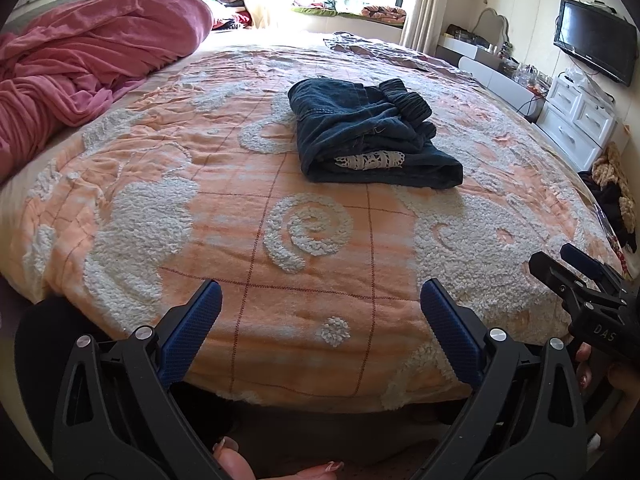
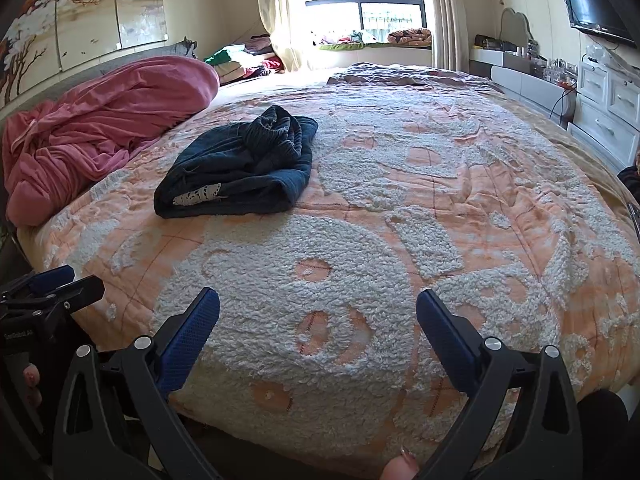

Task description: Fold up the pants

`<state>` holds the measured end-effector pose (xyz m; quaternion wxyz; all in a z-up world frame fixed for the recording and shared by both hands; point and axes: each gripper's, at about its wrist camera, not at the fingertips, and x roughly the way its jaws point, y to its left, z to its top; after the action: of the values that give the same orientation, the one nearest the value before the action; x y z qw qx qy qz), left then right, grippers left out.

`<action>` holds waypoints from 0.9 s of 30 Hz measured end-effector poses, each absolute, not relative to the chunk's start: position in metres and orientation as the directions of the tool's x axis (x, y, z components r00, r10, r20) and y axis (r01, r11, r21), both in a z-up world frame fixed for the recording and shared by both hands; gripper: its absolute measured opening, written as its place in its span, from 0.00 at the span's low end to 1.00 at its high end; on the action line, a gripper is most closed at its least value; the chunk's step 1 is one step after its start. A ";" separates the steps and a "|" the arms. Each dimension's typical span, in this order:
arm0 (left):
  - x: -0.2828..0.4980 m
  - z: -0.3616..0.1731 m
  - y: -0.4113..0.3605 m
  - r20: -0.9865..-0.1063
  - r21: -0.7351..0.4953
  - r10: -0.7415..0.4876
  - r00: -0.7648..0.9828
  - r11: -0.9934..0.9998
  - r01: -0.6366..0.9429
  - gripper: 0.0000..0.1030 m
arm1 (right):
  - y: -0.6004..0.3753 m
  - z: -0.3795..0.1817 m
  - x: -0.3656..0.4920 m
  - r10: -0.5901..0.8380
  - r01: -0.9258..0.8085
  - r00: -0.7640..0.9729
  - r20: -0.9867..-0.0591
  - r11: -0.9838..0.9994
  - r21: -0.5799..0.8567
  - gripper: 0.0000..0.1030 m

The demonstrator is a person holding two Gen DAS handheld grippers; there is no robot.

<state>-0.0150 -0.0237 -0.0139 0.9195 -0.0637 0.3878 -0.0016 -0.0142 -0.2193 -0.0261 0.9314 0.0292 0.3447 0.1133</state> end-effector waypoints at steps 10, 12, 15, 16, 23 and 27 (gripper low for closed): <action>-0.013 -0.010 -0.018 -0.714 -0.146 -0.064 0.698 0.988 -0.058 0.91 | -0.221 -0.032 -0.010 0.212 -0.180 0.727 -0.653 0.977 0.116 0.95; -0.012 -0.009 -0.014 -0.711 -0.152 -0.055 0.701 0.985 -0.077 0.91 | -0.222 -0.032 -0.008 0.212 -0.177 0.725 -0.656 0.977 0.120 0.95; -0.008 -0.009 -0.005 -0.716 -0.163 -0.043 0.697 0.981 -0.106 0.91 | -0.227 -0.034 -0.004 0.211 -0.168 0.719 -0.662 0.977 0.128 0.95; -0.008 -0.008 0.000 -0.714 -0.166 -0.034 0.699 0.978 -0.122 0.91 | -0.230 -0.034 -0.002 0.207 -0.163 0.718 -0.665 0.978 0.129 0.95; 0.028 0.027 0.076 -0.662 -0.238 0.042 0.748 0.935 -0.263 0.91 | -0.291 -0.025 0.030 0.146 -0.038 0.725 -0.673 0.984 0.172 0.95; 0.099 0.022 0.129 -0.728 -0.014 0.248 0.639 0.927 -0.375 0.91 | -0.364 -0.012 0.068 -0.049 0.135 0.737 -0.674 0.988 0.076 0.95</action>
<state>0.0993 0.1288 0.0215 0.9016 -0.0823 0.3879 0.1728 0.0683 -0.3642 -0.0119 0.9300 0.0601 0.3591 -0.0493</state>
